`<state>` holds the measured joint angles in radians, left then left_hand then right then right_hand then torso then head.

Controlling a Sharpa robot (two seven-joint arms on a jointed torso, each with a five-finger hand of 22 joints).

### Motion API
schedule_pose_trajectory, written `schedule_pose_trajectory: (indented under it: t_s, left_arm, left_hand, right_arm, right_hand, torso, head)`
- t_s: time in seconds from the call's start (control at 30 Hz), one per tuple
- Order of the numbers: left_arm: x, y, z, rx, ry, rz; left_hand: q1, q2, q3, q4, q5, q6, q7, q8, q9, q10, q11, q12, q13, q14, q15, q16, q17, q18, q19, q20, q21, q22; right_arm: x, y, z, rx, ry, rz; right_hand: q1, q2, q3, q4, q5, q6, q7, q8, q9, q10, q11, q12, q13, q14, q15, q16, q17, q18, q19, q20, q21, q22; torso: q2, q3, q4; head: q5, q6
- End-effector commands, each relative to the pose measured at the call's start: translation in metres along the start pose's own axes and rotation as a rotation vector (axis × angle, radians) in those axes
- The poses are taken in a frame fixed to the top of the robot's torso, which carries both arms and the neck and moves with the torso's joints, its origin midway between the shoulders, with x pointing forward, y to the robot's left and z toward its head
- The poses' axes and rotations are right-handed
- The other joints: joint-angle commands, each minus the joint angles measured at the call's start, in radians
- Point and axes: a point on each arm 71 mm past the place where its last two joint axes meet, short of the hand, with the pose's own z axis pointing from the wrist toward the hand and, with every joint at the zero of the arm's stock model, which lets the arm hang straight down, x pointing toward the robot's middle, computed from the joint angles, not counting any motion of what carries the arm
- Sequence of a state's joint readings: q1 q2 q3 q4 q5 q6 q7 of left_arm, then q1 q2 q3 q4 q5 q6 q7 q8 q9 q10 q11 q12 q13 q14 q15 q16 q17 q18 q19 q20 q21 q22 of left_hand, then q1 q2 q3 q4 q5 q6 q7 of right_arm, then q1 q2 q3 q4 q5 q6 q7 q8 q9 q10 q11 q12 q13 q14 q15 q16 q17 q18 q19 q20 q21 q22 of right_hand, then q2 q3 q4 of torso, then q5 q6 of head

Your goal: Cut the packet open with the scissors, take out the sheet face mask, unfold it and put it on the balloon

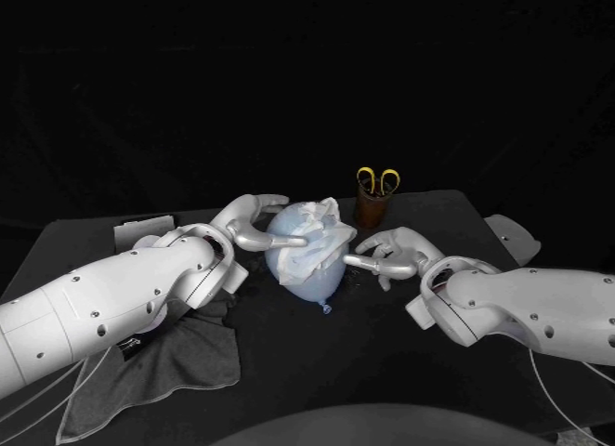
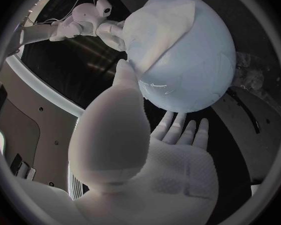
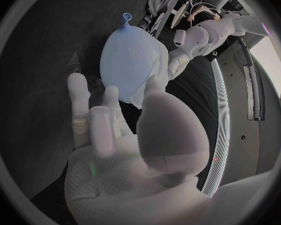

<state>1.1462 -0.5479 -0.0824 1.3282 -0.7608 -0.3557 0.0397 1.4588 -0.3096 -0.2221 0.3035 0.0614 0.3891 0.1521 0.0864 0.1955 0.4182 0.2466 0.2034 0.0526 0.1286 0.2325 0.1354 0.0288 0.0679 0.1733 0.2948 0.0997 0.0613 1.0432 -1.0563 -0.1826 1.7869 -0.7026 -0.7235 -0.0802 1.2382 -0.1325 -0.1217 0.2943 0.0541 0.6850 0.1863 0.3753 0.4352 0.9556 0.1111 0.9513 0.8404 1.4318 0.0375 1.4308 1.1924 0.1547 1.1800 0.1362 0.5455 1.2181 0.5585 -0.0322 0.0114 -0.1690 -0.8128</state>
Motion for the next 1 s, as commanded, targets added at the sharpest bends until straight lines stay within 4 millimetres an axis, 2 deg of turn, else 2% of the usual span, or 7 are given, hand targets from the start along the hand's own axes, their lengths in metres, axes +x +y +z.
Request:
schedule_pose_trajectory:
  t_s: [0.03, 0.2, 0.37, 0.53, 0.67, 0.83, 1.0]
  left_arm:
    - [0.003, -0.002, 0.001, -0.009, 0.024, 0.028]
    - [0.003, -0.002, 0.002, -0.014, 0.022, 0.030]
    - [0.002, -0.001, 0.002, -0.018, 0.015, 0.029]
    - [0.001, -0.001, 0.003, -0.019, 0.009, 0.023]
    - [0.002, -0.001, 0.003, -0.021, 0.009, 0.018]
    - [0.002, -0.001, 0.004, -0.024, 0.012, 0.014]
    - [0.003, -0.001, 0.004, -0.029, 0.016, 0.010]
  left_hand:
    - [-0.012, -0.001, -0.004, 0.000, -0.001, -0.003, 0.129, -0.007, -0.001, -0.008, -0.001, -0.005, -0.001, -0.008, 0.002, -0.005, -0.001, -0.008, -0.007, 0.000, -0.002, -0.001]
    - [-0.012, 0.000, -0.003, 0.000, -0.001, -0.003, 0.129, -0.007, -0.001, -0.006, 0.000, -0.005, -0.001, -0.007, 0.003, -0.004, -0.001, -0.008, -0.007, 0.000, -0.002, -0.001]
    - [-0.006, 0.003, 0.019, -0.001, 0.001, 0.008, 0.130, -0.004, 0.004, 0.005, 0.001, -0.001, 0.001, -0.001, 0.003, 0.000, 0.001, -0.007, -0.006, 0.000, -0.002, -0.001]
    - [0.013, 0.006, 0.063, -0.001, 0.002, 0.012, 0.132, -0.001, 0.005, 0.011, 0.002, 0.000, 0.002, 0.006, 0.004, 0.003, 0.002, -0.008, -0.006, 0.000, -0.002, -0.002]
    - [0.020, 0.008, 0.072, -0.001, 0.002, 0.017, 0.132, 0.001, 0.007, 0.018, 0.003, 0.001, 0.003, 0.010, 0.005, 0.005, 0.003, -0.008, -0.006, 0.000, -0.002, -0.002]
    - [0.024, 0.009, 0.077, -0.001, 0.002, 0.021, 0.132, 0.003, 0.009, 0.023, 0.002, 0.002, 0.004, 0.013, 0.004, 0.006, 0.004, -0.008, -0.006, 0.000, -0.003, -0.002]
    - [0.027, 0.010, 0.080, -0.001, 0.002, 0.025, 0.131, 0.004, 0.010, 0.028, 0.001, 0.002, 0.004, 0.017, 0.004, 0.008, 0.005, -0.008, -0.008, 0.000, -0.004, -0.003]
  right_arm:
    - [0.005, 0.002, 0.001, -0.003, 0.021, -0.017]
    - [0.010, 0.004, 0.003, -0.002, 0.028, -0.014]
    - [0.014, 0.006, 0.004, 0.001, 0.030, -0.011]
    - [0.018, 0.009, 0.007, -0.002, 0.033, -0.003]
    - [0.020, 0.010, 0.010, 0.007, 0.022, 0.000]
    - [0.019, 0.010, 0.013, 0.032, 0.000, -0.005]
    - [0.018, 0.009, 0.016, 0.066, -0.025, -0.015]
  right_hand:
    - [-0.002, 0.004, -0.021, 0.001, -0.005, -0.011, 0.009, 0.008, -0.002, -0.009, 0.002, 0.008, -0.004, -0.009, 0.000, -0.004, -0.002, 0.016, -0.008, 0.002, -0.008, -0.004]
    - [-0.025, -0.008, -0.044, 0.004, -0.005, -0.019, 0.011, 0.018, -0.003, -0.014, 0.004, 0.014, -0.009, -0.011, 0.002, -0.004, -0.005, 0.016, -0.010, 0.004, -0.013, -0.007]
    - [-0.088, -0.052, -0.074, 0.007, -0.003, -0.026, 0.011, 0.034, -0.004, -0.018, 0.005, 0.023, -0.016, -0.011, 0.003, -0.001, -0.003, 0.017, -0.012, 0.005, -0.020, -0.010]
    - [-0.107, -0.059, -0.078, 0.007, -0.002, -0.027, 0.011, 0.043, -0.005, -0.020, 0.004, 0.028, -0.019, -0.011, 0.003, 0.000, -0.001, 0.017, -0.011, 0.005, -0.016, -0.009]
    - [-0.116, -0.029, -0.059, 0.005, -0.004, -0.010, 0.005, 0.066, -0.003, -0.018, -0.001, 0.036, -0.026, -0.007, 0.000, 0.005, 0.006, 0.016, -0.004, 0.003, -0.005, -0.006]
    - [-0.114, 0.024, -0.036, 0.002, -0.005, 0.021, -0.009, 0.102, 0.001, 0.016, -0.012, 0.070, -0.004, 0.002, -0.010, 0.011, 0.018, 0.014, 0.008, -0.003, 0.013, 0.000]
    - [-0.110, 0.066, -0.038, 0.000, -0.004, 0.059, -0.028, 0.155, 0.008, 0.078, -0.029, 0.129, 0.045, 0.018, -0.024, 0.021, 0.042, 0.009, 0.031, -0.016, 0.052, 0.013]
  torso:
    - [0.001, -0.0004, 0.0001]
    - [0.000, 0.0005, -0.0001]
    - [0.000, 0.0004, -0.0003]
    - [0.000, 0.0003, -0.0002]
    - [0.000, 0.0001, 0.0007]
    - [0.000, -0.0003, 0.0000]
    - [0.000, 0.0000, 0.0007]
  head:
    - [-0.001, 0.000]
    - [-0.001, -0.001]
    - [-0.002, -0.002]
    - [-0.003, -0.002]
    - [-0.002, -0.002]
    - [-0.004, -0.002]
    - [-0.004, -0.003]
